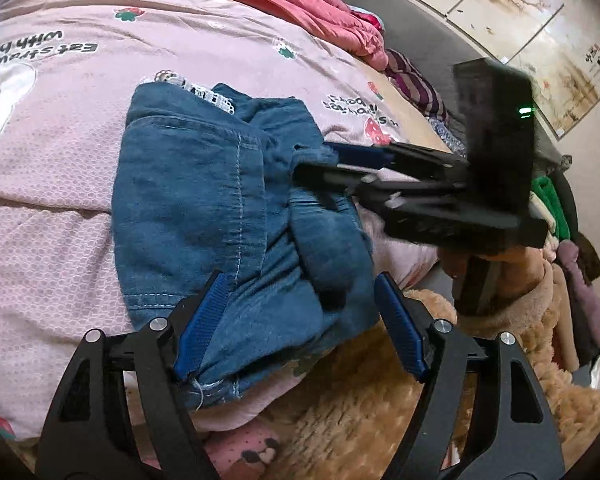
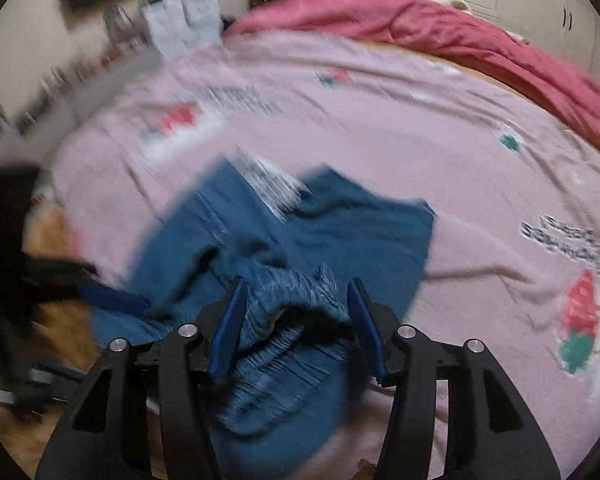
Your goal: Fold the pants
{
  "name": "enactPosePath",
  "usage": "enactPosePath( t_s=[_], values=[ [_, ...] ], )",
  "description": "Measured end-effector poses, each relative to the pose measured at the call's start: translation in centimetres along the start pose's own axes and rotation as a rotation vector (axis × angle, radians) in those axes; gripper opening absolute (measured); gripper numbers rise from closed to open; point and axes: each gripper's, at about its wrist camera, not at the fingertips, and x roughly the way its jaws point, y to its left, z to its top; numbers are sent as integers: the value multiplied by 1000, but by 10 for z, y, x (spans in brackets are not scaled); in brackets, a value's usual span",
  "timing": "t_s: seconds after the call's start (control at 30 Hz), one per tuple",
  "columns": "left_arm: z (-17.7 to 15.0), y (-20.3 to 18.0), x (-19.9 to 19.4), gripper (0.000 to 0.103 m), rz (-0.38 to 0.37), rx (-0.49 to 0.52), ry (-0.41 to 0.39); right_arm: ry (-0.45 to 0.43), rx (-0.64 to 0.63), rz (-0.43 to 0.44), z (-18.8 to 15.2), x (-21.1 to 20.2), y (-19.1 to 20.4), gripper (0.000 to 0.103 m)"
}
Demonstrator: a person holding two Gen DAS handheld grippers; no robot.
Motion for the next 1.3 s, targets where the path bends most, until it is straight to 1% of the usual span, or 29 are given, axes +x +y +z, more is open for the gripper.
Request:
enactPosePath(
  t_s=[0.1,0.13,0.23,0.3,0.4,0.5,0.53,0.57,0.77,0.9,1.0,1.3],
  values=[
    [0,-3,4,68,1,2,4,-1,33,20,-2,3,-6,51],
    [0,-1,4,68,0,-2,5,-1,38,20,-2,3,-6,54],
    [3,-8,8,68,5,-5,7,-2,52,18,-2,4,-7,55],
    [2,-9,5,68,7,-3,4,-29,53,24,1,-4,-5,56],
    [1,-6,0,68,-4,-10,2,-52,78,25,1,-15,-6,62],
    [0,-6,-1,68,-4,-8,-3,-70,105,18,-1,-24,-8,62],
    [0,-6,-2,68,-3,-8,-5,-73,110,16,-2,-26,-8,66],
    [0,-6,-3,68,-3,-8,-7,-77,116,15,-3,-28,-8,67],
    [-1,-6,-8,68,0,-5,-16,-98,125,9,-8,-38,-4,69],
    [-2,-8,-15,69,16,7,-31,-112,130,-10,-8,-44,-1,77],
    [-2,-8,-20,73,25,12,-44,-123,130,-28,-9,-50,1,78],
    [1,-9,-36,74,66,22,-86,-170,146,-41,-15,-66,4,81]
  ],
)
